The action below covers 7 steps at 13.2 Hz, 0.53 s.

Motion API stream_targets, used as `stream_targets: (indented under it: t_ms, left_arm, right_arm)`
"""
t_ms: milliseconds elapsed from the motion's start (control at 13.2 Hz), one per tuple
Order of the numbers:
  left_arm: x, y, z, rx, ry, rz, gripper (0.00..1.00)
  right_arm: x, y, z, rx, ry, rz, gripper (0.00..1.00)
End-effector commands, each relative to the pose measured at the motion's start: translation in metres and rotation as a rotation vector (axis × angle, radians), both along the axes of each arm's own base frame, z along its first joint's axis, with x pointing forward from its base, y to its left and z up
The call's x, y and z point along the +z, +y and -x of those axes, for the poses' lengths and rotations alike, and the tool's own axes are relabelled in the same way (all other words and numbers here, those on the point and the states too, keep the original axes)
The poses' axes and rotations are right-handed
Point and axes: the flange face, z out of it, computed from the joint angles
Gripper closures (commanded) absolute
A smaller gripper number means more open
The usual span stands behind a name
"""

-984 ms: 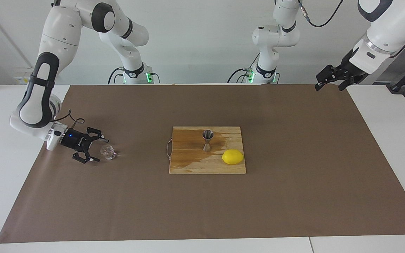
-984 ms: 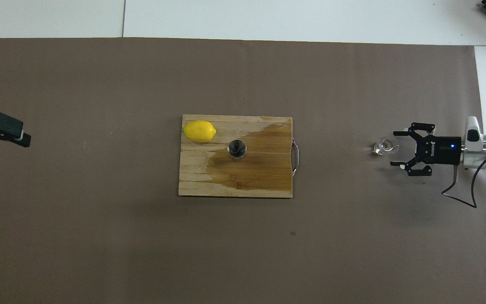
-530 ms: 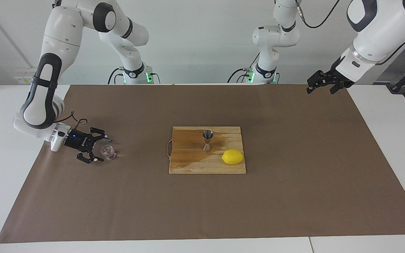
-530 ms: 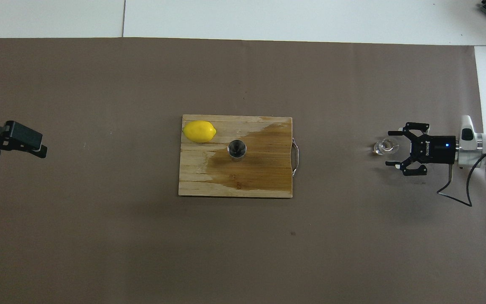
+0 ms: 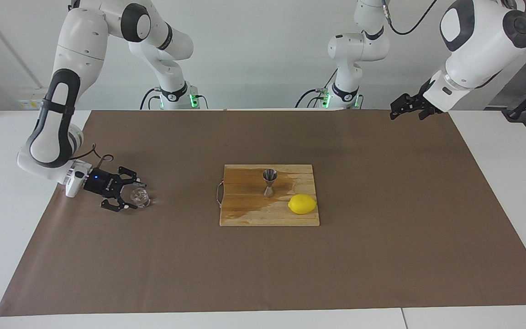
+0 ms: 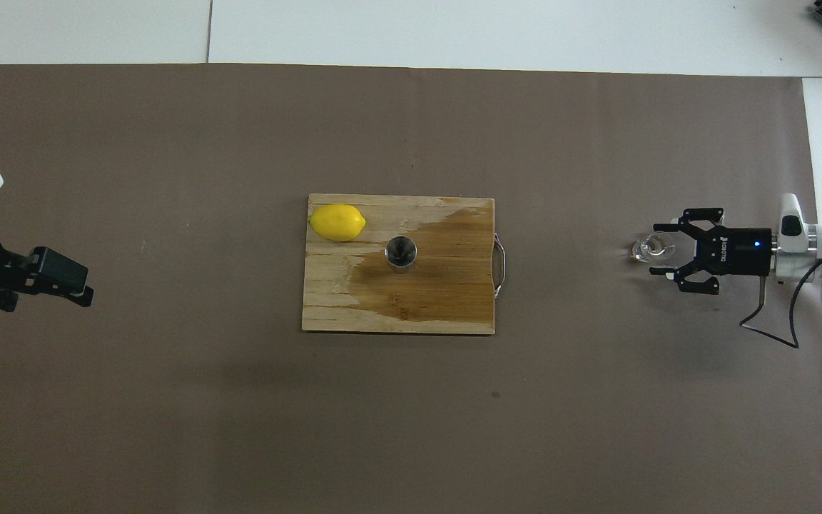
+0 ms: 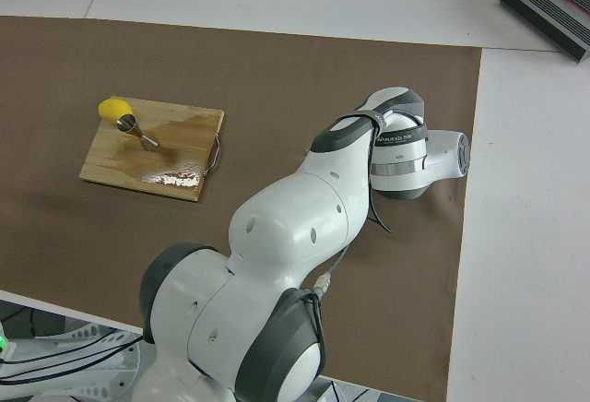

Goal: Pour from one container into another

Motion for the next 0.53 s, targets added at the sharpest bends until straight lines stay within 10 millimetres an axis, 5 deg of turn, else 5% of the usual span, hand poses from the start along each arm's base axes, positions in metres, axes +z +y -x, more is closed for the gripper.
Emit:
stream_targets:
  t_ms: [0,227,454]
  left_arm:
    - [-0.017,0.004,0.017,0.001,0.001,-0.024,0.0]
    - [-0.028,0.012,0.018,0.003,-0.003,-0.056,0.0]
    - [-0.016,0.02,0.003,0.01,-0.106,-0.075,0.0]
  right_arm:
    - [0.004,0.0,-0.003,-0.038,0.002,-0.013,0.27]
    - [0.008,0.0,-0.004,-0.053,0.014,-0.007,0.45]
    - [0.018,0.0,-0.008,-0.081,0.034,0.007,0.57]
